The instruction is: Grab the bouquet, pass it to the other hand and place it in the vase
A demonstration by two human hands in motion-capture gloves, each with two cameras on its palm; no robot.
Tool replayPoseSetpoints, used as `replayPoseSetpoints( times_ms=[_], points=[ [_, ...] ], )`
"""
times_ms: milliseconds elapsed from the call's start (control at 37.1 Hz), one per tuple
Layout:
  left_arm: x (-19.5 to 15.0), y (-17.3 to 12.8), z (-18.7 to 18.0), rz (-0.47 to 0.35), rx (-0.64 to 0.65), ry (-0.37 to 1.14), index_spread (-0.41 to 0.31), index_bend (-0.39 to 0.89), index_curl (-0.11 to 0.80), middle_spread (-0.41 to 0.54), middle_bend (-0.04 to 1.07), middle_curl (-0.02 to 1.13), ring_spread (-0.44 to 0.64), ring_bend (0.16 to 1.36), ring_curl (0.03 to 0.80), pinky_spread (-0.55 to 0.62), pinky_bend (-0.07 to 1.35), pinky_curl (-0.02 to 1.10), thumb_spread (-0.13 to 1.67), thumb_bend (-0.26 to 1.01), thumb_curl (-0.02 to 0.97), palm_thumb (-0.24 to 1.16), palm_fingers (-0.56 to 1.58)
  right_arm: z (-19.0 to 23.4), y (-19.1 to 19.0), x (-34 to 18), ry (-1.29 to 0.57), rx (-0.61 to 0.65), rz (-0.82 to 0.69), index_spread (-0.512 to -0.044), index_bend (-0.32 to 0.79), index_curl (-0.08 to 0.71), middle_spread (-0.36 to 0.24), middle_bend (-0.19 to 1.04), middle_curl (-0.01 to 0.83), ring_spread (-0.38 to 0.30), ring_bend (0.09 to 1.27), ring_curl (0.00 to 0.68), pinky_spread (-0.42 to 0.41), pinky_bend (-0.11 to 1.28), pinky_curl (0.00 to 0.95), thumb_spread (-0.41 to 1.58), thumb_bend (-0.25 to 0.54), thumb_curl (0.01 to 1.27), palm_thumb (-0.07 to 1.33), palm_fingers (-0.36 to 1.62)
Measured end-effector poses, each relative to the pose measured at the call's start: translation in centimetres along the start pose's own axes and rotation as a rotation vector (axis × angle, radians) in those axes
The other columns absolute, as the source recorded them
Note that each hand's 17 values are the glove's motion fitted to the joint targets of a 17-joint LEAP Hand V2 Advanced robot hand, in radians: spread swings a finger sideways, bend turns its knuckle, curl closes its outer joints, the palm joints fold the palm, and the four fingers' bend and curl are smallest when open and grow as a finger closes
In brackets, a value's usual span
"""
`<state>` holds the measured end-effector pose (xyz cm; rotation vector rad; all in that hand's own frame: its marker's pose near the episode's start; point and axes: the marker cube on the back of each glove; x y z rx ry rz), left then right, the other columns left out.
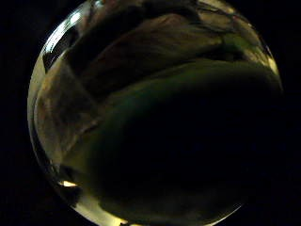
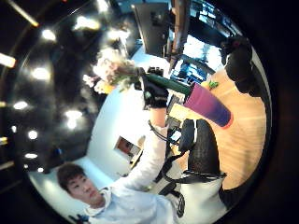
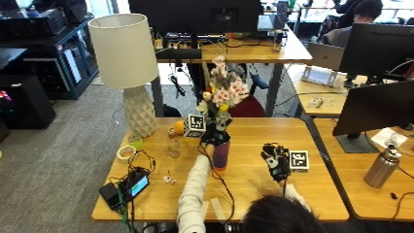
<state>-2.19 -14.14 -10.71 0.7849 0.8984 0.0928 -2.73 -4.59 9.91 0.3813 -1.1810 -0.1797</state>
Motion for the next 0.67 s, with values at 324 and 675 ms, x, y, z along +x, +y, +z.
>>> replayPoseSetpoints(
  times_ms=[324,675],
  points=[
    [-6.6,9.5,-2.4,-0.094,-0.436,-0.244,0.032,0.06,0.360,0.041,0.21,0.40,0.14,0.56,0.374,0.23,0.43,0.37,0.72,-0.07,0.480,0.20,-0.15,-0.7,2.5,-4.9,0.119,0.013,-0.095,-0.210,0.12,0.316,-0.104,0.36,0.458,-0.129,0.56,0.411,-0.001,0.29,0.338,0.94,-0.021,0.57,0.84,1.07],
    [-5.3,10.0,-1.1,-0.028,-0.422,-0.512,-0.067,0.29,0.375,0.017,0.15,0.30,0.26,0.50,0.295,0.44,0.38,0.30,0.84,-0.05,0.392,0.09,0.06,-1.2,2.6,-2.1,0.098,0.010,0.055,-0.209,0.11,0.307,-0.101,0.34,0.463,-0.131,0.53,0.414,0.011,0.25,0.342,0.92,-0.024,0.57,0.85,1.07]
  ],
)
